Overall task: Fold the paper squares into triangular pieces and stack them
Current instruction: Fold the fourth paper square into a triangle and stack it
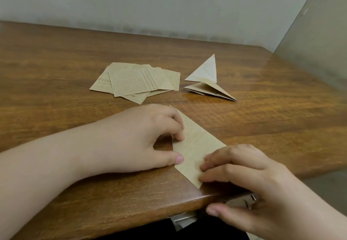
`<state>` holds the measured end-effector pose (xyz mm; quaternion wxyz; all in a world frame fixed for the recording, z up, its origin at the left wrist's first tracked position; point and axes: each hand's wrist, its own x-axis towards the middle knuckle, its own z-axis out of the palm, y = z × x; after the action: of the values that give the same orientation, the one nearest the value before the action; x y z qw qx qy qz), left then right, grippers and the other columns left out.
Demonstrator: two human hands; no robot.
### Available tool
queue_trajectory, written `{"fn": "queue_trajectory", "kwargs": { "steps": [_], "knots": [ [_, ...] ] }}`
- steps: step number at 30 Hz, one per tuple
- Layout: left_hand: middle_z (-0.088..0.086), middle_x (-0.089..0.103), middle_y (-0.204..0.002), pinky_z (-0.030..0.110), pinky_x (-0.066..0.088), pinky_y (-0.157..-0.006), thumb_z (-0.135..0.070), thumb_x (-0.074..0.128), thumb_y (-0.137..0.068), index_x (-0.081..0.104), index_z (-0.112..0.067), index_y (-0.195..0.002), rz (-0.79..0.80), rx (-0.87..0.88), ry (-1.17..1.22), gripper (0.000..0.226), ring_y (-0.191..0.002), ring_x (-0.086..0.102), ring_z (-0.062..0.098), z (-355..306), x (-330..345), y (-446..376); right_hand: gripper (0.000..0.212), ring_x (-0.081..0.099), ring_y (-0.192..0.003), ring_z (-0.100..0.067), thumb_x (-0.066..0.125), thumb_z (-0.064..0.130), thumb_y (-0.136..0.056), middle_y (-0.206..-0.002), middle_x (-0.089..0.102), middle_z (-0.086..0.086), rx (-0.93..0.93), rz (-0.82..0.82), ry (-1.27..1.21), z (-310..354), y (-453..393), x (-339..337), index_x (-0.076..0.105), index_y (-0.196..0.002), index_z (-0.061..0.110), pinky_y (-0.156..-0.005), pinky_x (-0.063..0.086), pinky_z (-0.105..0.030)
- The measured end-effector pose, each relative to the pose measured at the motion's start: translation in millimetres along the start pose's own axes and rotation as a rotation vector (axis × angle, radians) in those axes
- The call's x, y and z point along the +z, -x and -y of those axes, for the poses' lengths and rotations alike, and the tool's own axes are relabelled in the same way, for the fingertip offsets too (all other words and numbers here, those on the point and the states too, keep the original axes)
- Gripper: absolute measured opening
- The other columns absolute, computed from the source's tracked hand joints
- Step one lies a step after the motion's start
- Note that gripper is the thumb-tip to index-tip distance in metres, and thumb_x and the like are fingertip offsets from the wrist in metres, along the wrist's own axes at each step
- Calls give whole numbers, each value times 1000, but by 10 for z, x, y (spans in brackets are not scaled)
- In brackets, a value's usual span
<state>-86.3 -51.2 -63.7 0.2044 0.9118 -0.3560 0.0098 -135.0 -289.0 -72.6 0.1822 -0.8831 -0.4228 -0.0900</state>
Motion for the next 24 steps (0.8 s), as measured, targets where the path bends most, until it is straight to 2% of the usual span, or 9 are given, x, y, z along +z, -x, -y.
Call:
{"fn": "queue_trajectory", "kwargs": {
  "steps": [3, 7, 10, 14, 16, 18, 21, 22, 24],
  "knots": [
    [-27, 48, -116, 5, 24, -95, -55, 60, -75, 64, -35, -108, 24, -1, 26, 38, -112, 33, -12, -28, 3, 15, 31, 61, -92, -10, 65, 47, -81, -94, 61, 8, -3, -18, 52, 21, 16, 68, 70, -104, 27, -77, 48, -31],
    [-25, 49, -111, 11, 28, -95, -63, 62, -73, 63, -36, -103, 29, 8, 43, 40, -110, 38, -7, -90, 27, 10, 22, 59, -80, -12, 63, 42, -84, -83, 58, 8, 26, -59, -6, 46, 23, 83, 73, -94, 26, -71, 46, -33],
    [-26, 48, -110, 15, 34, -96, -66, 54, -66, 62, -38, -102, 28, 14, 33, 45, -108, 40, -6, -104, 39, 6, 16, 58, -76, -11, 62, 37, -85, -80, 58, 9, 70, -67, -75, 61, 8, 74, 74, -88, 26, -69, 45, -29],
    [-28, 45, -112, 14, 29, -99, -62, 56, -75, 59, -41, -102, 56, 0, 63, 35, -113, 37, -7, -95, 44, 3, 13, 59, -82, -6, 62, 44, -79, -83, 58, 16, 244, -71, -241, 112, -20, 51, 71, -77, 35, -72, 41, -11],
    [-29, 42, -112, 14, 29, -99, -62, 55, -74, 57, -43, -102, 46, 14, 63, 34, -114, 35, -9, -87, 56, 7, 16, 59, -83, -4, 62, 50, -75, -83, 58, 15, 357, -84, -314, 138, -57, 46, 69, -71, 36, -72, 38, -7],
    [-30, 42, -112, 16, 32, -98, -61, 56, -74, 57, -43, -99, 50, 17, 66, 30, -113, 36, -9, -92, 46, 14, 19, 58, -82, -4, 66, 52, -72, -82, 58, 14, 456, -90, -345, 155, -105, 52, 69, -68, 34, -70, 38, -8],
    [-25, 47, -104, 11, 32, -92, -50, 63, -77, 60, -38, -86, -3, 74, 90, 16, -103, 43, -7, -124, 33, 18, 17, 57, -75, -5, 69, 48, -63, -81, 57, 12, 555, -95, -355, 186, -178, 68, 68, -68, 33, -66, 39, -11],
    [-23, 51, -99, 11, 31, -96, -45, 63, -77, 62, -36, -81, -41, 111, 66, 10, -98, 47, -6, -138, 25, 18, 18, 56, -75, -5, 69, 48, -61, -81, 56, 11, 570, -95, -341, 193, -197, 71, 67, -70, 33, -66, 39, -12],
    [-16, 60, -90, 31, 36, -107, -31, 69, -75, 67, -30, -77, -70, 182, 57, 3, -86, 56, 0, -142, 26, 39, 20, 54, -78, -5, 68, 49, -60, -83, 54, 12, 590, -104, -307, 194, -209, 78, 66, -73, 34, -67, 38, -12]
  ]
}}
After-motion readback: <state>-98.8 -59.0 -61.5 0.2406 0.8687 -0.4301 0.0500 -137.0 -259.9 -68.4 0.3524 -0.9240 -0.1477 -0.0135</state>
